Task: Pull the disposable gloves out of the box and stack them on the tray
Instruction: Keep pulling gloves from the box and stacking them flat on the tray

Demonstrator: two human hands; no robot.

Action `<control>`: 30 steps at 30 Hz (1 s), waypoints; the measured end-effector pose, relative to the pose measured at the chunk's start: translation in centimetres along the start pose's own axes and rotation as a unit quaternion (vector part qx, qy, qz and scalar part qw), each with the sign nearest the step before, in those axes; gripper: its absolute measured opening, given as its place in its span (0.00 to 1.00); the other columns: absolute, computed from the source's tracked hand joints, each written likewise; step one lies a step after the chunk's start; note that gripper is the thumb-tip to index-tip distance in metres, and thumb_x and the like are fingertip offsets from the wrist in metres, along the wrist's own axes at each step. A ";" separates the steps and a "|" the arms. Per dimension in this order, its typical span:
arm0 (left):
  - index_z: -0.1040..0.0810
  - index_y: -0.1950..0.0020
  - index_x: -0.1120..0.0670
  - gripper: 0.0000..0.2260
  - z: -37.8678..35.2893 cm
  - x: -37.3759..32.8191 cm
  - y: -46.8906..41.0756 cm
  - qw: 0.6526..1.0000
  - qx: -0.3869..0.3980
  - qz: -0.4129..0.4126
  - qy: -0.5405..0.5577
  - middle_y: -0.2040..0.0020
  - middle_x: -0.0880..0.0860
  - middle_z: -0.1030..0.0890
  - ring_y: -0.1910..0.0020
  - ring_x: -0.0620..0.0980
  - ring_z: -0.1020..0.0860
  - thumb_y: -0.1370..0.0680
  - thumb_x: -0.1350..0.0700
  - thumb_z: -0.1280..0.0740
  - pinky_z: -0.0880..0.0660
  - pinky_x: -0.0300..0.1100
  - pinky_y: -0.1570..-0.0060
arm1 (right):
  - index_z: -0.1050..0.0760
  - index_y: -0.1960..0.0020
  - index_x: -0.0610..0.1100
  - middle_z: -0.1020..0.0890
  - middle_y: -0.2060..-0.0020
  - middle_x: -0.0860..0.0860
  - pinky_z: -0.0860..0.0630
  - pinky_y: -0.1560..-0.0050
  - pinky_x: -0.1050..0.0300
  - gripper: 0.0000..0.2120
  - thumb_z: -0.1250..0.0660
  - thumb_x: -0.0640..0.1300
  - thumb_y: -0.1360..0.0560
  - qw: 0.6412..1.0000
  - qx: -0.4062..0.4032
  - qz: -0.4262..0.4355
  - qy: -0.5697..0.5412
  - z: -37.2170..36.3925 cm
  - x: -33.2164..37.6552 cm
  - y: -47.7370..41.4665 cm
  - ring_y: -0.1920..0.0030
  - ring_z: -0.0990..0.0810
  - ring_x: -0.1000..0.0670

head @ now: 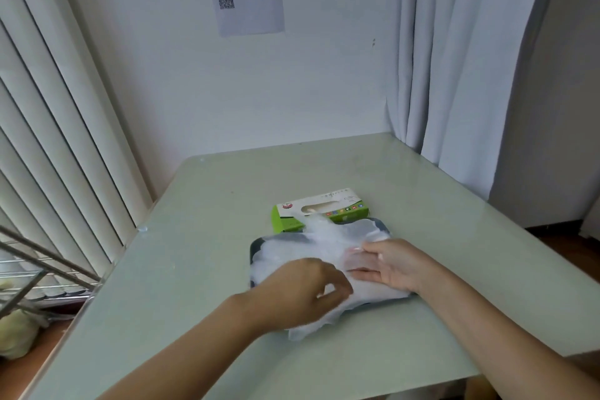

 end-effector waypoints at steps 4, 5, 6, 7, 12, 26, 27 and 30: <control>0.26 0.32 0.46 0.17 -2.7 -0.4 -0.5 0.998 0.058 0.001 -0.033 0.38 0.44 0.21 0.51 0.47 0.30 0.18 0.44 0.43 0.31 0.42 0.46 | 0.24 0.48 0.33 0.15 0.61 0.41 0.17 0.62 0.51 0.13 0.44 0.40 0.18 1.000 0.003 -0.013 0.001 0.1 -0.3 -0.1 0.63 0.15 0.44; 0.28 0.31 0.46 0.18 -3.2 -0.5 -0.6 0.997 0.074 0.006 -0.037 0.37 0.45 0.22 0.51 0.49 0.31 0.18 0.43 0.45 0.31 0.45 0.45 | 0.24 0.49 0.34 0.15 0.60 0.41 0.17 0.61 0.51 0.14 0.44 0.42 0.17 1.000 0.005 -0.015 0.000 0.1 -0.3 -0.1 0.62 0.15 0.44; 0.29 0.29 0.47 0.20 -3.6 -0.5 -0.6 0.995 0.089 0.017 -0.044 0.36 0.47 0.23 0.50 0.50 0.31 0.18 0.42 0.46 0.31 0.46 0.44 | 0.23 0.50 0.35 0.15 0.60 0.41 0.18 0.61 0.52 0.16 0.45 0.43 0.17 1.000 0.009 -0.017 0.000 0.1 -0.3 -0.2 0.61 0.15 0.44; 0.30 0.29 0.49 0.21 -3.9 -0.3 -0.7 0.993 0.101 0.031 -0.056 0.35 0.50 0.24 0.48 0.52 0.30 0.18 0.42 0.47 0.31 0.47 0.43 | 0.23 0.51 0.36 0.15 0.60 0.40 0.18 0.61 0.52 0.16 0.46 0.44 0.17 1.000 0.013 -0.020 -0.001 0.1 -0.4 -0.2 0.61 0.15 0.44; 0.28 0.37 0.53 0.25 -3.6 0.9 -0.3 0.984 0.117 0.110 -0.081 0.44 0.54 0.25 0.46 0.54 0.28 0.21 0.35 0.46 0.31 0.48 0.44 | 0.23 0.51 0.36 0.16 0.61 0.41 0.19 0.60 0.52 0.15 0.45 0.44 0.17 1.000 0.006 -0.021 0.010 0.2 -0.4 -0.4 0.59 0.16 0.44; 0.20 0.56 0.52 0.20 -0.4 1.6 5.3 0.961 0.186 0.205 0.016 0.65 0.45 0.22 0.66 0.40 0.26 0.22 0.37 0.39 0.30 0.34 0.62 | 0.21 0.50 0.35 0.15 0.57 0.41 0.18 0.55 0.49 0.12 0.42 0.41 0.19 0.997 0.041 -0.050 0.040 0.2 -0.2 0.0 0.60 0.15 0.46; 0.19 0.57 0.52 0.19 0.5 1.9 5.3 0.962 0.161 0.214 0.044 0.65 0.45 0.20 0.67 0.39 0.25 0.22 0.38 0.39 0.28 0.32 0.62 | 0.22 0.51 0.34 0.16 0.59 0.41 0.19 0.56 0.48 0.11 0.41 0.40 0.20 0.997 0.044 -0.053 0.039 0.1 -0.1 0.2 0.61 0.15 0.45; 0.18 0.57 0.51 0.15 3.8 2.8 4.1 0.974 0.033 0.222 0.034 0.65 0.45 0.20 0.68 0.39 0.25 0.21 0.43 0.38 0.29 0.30 0.64 | 0.28 0.51 0.34 0.17 0.63 0.40 0.18 0.58 0.44 0.06 0.41 0.37 0.21 0.997 0.044 -0.060 0.027 0.2 0.3 0.9 0.61 0.15 0.40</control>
Point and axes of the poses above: each hand's wrist, its own y-axis away from the middle knuckle, its own z-axis out of the back of the hand, x = y × z, the point moved 9 cm from there along -y, towards the middle knuckle
